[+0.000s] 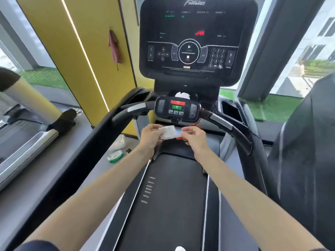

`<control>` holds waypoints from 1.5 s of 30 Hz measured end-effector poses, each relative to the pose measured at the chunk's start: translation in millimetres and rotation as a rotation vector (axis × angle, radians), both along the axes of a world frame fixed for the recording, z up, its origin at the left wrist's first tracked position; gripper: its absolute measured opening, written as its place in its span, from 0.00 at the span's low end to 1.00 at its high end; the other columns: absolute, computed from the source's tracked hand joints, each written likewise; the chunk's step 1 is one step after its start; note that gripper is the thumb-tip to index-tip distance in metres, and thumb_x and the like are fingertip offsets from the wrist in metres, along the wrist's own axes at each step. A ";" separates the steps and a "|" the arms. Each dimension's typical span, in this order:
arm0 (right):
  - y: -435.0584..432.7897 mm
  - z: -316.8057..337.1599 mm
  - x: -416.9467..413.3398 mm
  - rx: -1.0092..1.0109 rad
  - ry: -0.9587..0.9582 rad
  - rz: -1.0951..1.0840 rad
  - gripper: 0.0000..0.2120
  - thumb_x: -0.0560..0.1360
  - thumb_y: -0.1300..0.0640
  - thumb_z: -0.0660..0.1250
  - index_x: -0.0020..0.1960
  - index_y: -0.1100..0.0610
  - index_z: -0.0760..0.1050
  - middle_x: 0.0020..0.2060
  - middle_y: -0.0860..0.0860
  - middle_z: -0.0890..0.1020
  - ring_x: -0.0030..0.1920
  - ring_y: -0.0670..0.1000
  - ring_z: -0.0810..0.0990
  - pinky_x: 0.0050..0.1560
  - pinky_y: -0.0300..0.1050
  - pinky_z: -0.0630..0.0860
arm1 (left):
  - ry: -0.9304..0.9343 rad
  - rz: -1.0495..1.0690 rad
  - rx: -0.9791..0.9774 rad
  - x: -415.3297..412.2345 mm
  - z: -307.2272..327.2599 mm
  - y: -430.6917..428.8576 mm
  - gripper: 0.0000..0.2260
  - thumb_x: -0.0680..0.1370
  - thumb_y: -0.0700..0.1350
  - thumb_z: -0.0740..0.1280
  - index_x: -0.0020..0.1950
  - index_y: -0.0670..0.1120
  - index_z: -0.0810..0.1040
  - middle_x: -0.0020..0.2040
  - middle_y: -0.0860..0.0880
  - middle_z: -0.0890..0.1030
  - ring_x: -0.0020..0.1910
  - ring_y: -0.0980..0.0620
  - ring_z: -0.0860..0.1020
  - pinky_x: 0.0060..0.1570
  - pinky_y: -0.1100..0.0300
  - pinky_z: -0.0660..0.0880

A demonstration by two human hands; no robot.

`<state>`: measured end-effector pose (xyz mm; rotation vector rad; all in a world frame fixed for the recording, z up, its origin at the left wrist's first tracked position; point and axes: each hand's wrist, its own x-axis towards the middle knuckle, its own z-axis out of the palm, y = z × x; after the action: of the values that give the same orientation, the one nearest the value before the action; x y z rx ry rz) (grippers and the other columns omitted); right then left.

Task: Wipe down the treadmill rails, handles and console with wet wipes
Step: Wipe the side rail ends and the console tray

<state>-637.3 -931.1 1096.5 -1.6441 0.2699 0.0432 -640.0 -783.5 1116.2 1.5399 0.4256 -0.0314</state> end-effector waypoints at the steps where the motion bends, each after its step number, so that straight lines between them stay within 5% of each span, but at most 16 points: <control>1: 0.8 3.2 11.9 -0.091 -0.088 0.036 0.07 0.72 0.65 0.69 0.42 0.53 0.78 0.40 0.52 0.81 0.40 0.51 0.78 0.38 0.37 0.75 | -0.010 -0.008 -0.004 11.9 4.8 -3.2 0.08 0.76 0.35 0.67 0.41 0.47 0.74 0.38 0.49 0.77 0.35 0.53 0.75 0.36 0.60 0.73; 4: 4.3 11.9 45.0 -0.418 -0.337 0.159 0.07 0.71 0.65 0.70 0.47 0.58 0.81 0.45 0.53 0.82 0.46 0.51 0.79 0.50 0.44 0.76 | -0.028 -0.062 -0.037 50.0 18.7 -9.7 0.08 0.76 0.34 0.66 0.43 0.47 0.75 0.39 0.48 0.78 0.36 0.52 0.76 0.37 0.60 0.74; 7: 3.1 19.3 82.1 -0.601 -0.437 0.099 0.11 0.71 0.65 0.67 0.52 0.58 0.81 0.48 0.54 0.81 0.48 0.53 0.77 0.50 0.49 0.76 | -0.053 -0.109 -0.056 92.0 33.0 -7.6 0.08 0.75 0.33 0.65 0.44 0.47 0.76 0.40 0.48 0.78 0.37 0.53 0.77 0.37 0.61 0.75; 9: 0.9 26.2 107.7 -0.569 -0.452 0.030 0.08 0.71 0.65 0.69 0.49 0.59 0.82 0.45 0.54 0.81 0.43 0.50 0.77 0.48 0.47 0.76 | -0.053 -0.146 -0.069 120.6 40.5 -3.0 0.09 0.75 0.33 0.65 0.43 0.47 0.77 0.38 0.48 0.78 0.35 0.53 0.76 0.38 0.61 0.76; 13: 3.9 44.7 156.6 -0.471 -0.454 0.048 0.04 0.72 0.66 0.72 0.46 0.63 0.83 0.41 0.50 0.80 0.37 0.44 0.76 0.41 0.28 0.71 | -0.069 -0.248 -0.066 184.3 49.5 12.4 0.08 0.76 0.34 0.65 0.43 0.46 0.78 0.38 0.48 0.79 0.38 0.51 0.76 0.42 0.57 0.75; 15: 9.2 49.5 184.3 -0.439 -0.392 0.013 0.03 0.72 0.64 0.71 0.45 0.61 0.84 0.39 0.50 0.82 0.37 0.44 0.77 0.41 0.29 0.71 | -0.057 -0.324 -0.119 217.3 53.7 19.7 0.02 0.78 0.40 0.66 0.46 0.46 0.78 0.38 0.49 0.80 0.40 0.50 0.77 0.45 0.55 0.76; 19: 16.9 58.7 232.1 -0.280 -0.266 -0.134 0.04 0.72 0.64 0.71 0.42 0.58 0.84 0.37 0.49 0.83 0.39 0.45 0.79 0.41 0.33 0.74 | -0.045 -0.480 -0.074 272.6 59.8 28.1 0.14 0.78 0.57 0.65 0.55 0.48 0.78 0.48 0.49 0.81 0.48 0.50 0.80 0.50 0.52 0.77; 23: 22.2 65.1 265.6 -0.110 -0.172 -0.252 0.08 0.70 0.68 0.69 0.36 0.58 0.82 0.32 0.51 0.81 0.35 0.48 0.78 0.38 0.38 0.75 | -0.142 -0.657 0.043 310.4 55.3 35.1 0.10 0.76 0.49 0.70 0.56 0.50 0.78 0.51 0.49 0.80 0.47 0.52 0.81 0.50 0.53 0.77; 26: 23.5 63.0 280.3 -0.061 -0.116 -0.260 0.07 0.70 0.69 0.69 0.37 0.60 0.82 0.34 0.54 0.82 0.38 0.51 0.80 0.45 0.45 0.80 | -0.117 -0.751 0.047 331.0 48.5 37.2 0.12 0.76 0.49 0.69 0.59 0.50 0.77 0.51 0.49 0.81 0.47 0.52 0.81 0.52 0.51 0.77; 31: 21.3 62.2 295.6 0.040 -0.091 -0.207 0.07 0.71 0.69 0.69 0.38 0.60 0.82 0.36 0.55 0.84 0.39 0.53 0.83 0.45 0.43 0.81 | -0.095 -0.691 0.084 351.3 37.3 33.8 0.08 0.77 0.41 0.67 0.55 0.48 0.76 0.46 0.49 0.82 0.44 0.53 0.81 0.50 0.51 0.77; 36: 18.5 66.0 300.4 0.060 -0.065 -0.199 0.05 0.73 0.67 0.68 0.42 0.61 0.81 0.34 0.54 0.82 0.32 0.52 0.84 0.34 0.42 0.79 | -0.061 -0.705 0.063 352.8 30.2 35.0 0.23 0.66 0.38 0.71 0.60 0.50 0.74 0.49 0.45 0.81 0.46 0.50 0.80 0.45 0.54 0.78; 41: 10.3 65.4 302.3 -0.010 -0.035 -0.219 0.07 0.73 0.65 0.67 0.39 0.57 0.80 0.33 0.52 0.80 0.28 0.48 0.78 0.28 0.39 0.75 | -0.158 -0.782 0.277 346.8 33.1 32.2 0.19 0.59 0.40 0.66 0.49 0.46 0.76 0.40 0.46 0.77 0.39 0.51 0.74 0.40 0.60 0.71; 45: 12.2 61.1 299.3 0.058 -0.033 -0.173 0.09 0.75 0.63 0.68 0.55 0.60 0.77 0.43 0.54 0.79 0.34 0.46 0.79 0.31 0.36 0.76 | -0.061 -0.840 0.112 344.5 29.6 32.5 0.15 0.67 0.41 0.72 0.53 0.45 0.78 0.44 0.47 0.80 0.43 0.51 0.78 0.47 0.56 0.73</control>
<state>-338.0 -918.9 1157.6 -1.5574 0.3814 -0.1058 -295.5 -751.0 1145.8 1.7296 -0.2958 -0.6175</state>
